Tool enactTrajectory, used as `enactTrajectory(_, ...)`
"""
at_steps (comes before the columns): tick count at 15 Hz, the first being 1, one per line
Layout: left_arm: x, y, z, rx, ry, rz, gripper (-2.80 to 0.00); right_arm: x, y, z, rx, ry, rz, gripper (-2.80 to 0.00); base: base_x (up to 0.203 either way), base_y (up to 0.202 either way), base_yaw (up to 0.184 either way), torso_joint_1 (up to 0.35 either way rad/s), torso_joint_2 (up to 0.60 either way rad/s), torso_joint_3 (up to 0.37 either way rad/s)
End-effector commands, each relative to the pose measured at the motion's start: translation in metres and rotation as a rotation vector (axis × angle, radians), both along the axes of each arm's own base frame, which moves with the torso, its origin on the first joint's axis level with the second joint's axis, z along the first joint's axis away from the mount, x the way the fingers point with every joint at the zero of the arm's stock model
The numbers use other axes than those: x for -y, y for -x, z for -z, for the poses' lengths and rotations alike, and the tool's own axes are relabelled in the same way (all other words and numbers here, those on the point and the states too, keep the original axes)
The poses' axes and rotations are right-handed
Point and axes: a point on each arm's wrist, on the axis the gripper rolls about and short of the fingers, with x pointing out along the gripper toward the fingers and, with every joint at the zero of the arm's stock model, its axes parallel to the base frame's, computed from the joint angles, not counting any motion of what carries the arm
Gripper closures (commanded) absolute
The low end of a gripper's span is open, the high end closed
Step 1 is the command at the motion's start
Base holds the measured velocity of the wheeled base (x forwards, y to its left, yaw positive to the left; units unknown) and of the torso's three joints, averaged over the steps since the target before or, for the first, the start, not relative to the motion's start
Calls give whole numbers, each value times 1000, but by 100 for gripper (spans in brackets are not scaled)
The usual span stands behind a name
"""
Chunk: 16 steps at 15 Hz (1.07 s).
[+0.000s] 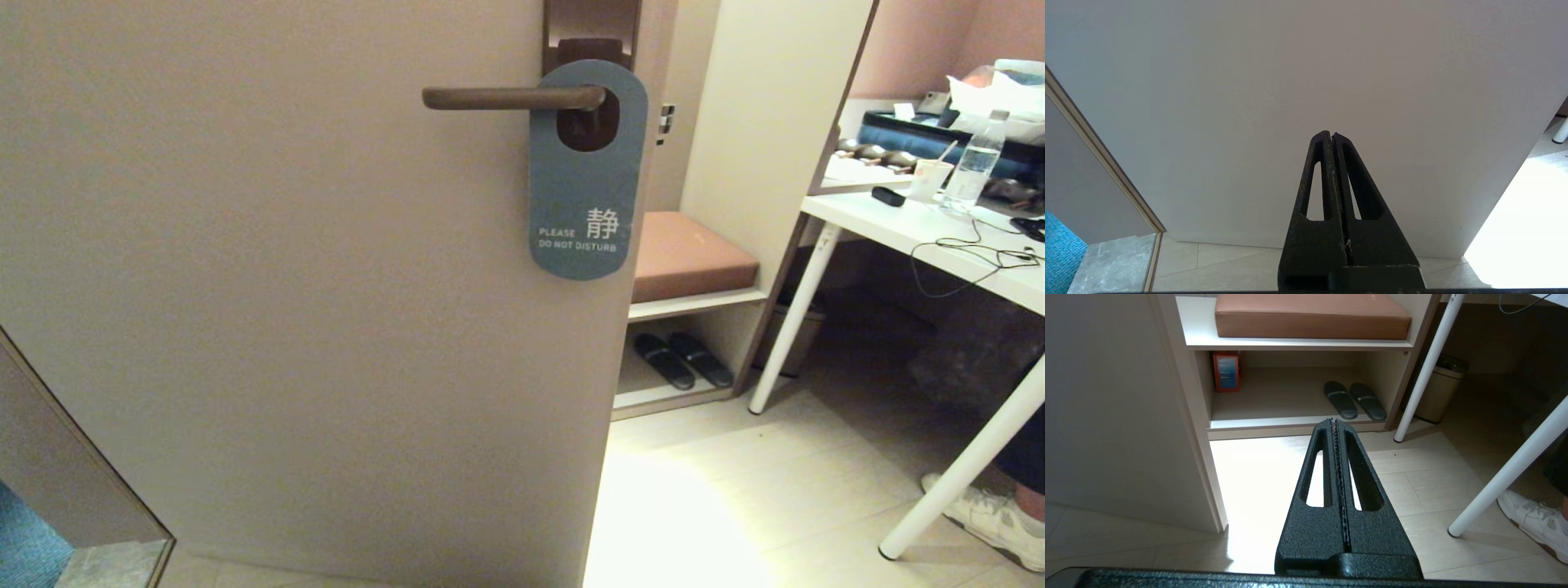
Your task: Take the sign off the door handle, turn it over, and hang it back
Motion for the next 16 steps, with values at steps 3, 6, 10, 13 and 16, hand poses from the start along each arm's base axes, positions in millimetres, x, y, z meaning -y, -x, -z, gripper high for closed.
enactTrajectory(3, 0, 0, 0, -2, 0, -1, 0, 0, 0, 0, 0, 1, -1, 0, 0, 0, 0, 0, 0, 0)
enactTrajectory(6, 0, 0, 0, -2, 0, -1, 0, 0, 0, 0, 0, 1, -1, 0, 0, 0, 0, 0, 0, 0)
enactTrajectory(10, 0, 0, 0, -2, 0, -1, 0, 0, 0, 0, 0, 1, -1, 0, 0, 0, 0, 0, 0, 0)
enactTrajectory(13, 0, 0, 0, -1, 0, -1, 0, 0, 0, 0, 0, 2, -1, 0, 0, 0, 0, 0, 0, 0)
enactTrajectory(16, 0, 0, 0, -2, 0, -1, 0, 0, 0, 0, 0, 4, -1, 0, 0, 0, 0, 0, 0, 0)
